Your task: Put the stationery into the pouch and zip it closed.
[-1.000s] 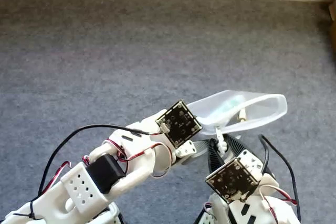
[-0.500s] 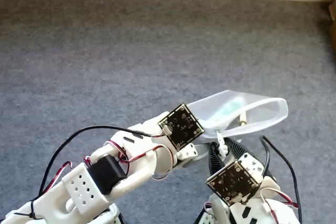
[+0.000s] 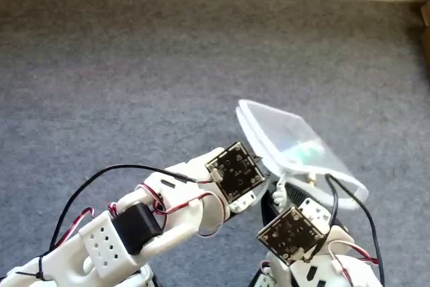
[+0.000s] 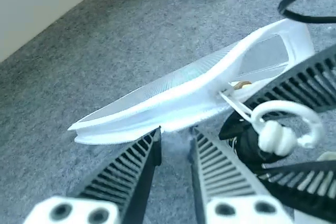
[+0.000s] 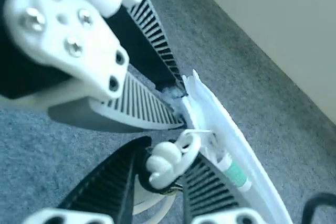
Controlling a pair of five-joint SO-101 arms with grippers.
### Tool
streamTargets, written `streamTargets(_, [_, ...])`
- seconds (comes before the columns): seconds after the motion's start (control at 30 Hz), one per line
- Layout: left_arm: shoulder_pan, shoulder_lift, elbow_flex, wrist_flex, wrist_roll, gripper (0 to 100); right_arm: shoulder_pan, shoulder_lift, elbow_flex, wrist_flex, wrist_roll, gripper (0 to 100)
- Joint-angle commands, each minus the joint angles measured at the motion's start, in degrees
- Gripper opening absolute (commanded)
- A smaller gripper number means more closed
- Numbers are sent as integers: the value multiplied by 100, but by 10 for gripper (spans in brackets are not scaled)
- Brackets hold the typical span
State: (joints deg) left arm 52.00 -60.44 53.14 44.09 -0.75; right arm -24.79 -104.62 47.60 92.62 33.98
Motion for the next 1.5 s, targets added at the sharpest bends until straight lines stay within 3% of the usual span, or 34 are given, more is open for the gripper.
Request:
streamTargets(0.0, [136, -101, -75, -53, 35, 39, -22, 13, -92, -31, -149, 5])
streamTargets(0.4, [92, -110, -110, 70, 35, 6, 4, 13, -101, -576, -255, 5])
streamTargets(0.53, [-224, -470, -101, 158, 35, 11, 479, 22, -101, -1068, -273, 5])
streamTargets(0.73, [-1103, -1833, 110, 668, 79, 204, 769, 92, -57, -2167, -527, 5])
streamTargets(0.97, [-1385, -3187, 892, 721, 44, 210, 752, 1033, -163, -2853, -527, 5])
streamTargets(1.17, [-1437, -3626, 1068, 818, 44, 213, 127, 2519, -1174, -2738, -519, 5])
streamTargets(1.47, [-2167, -3670, 1033, 862, 44, 215, -752, 3996, -2862, -1719, -484, 5])
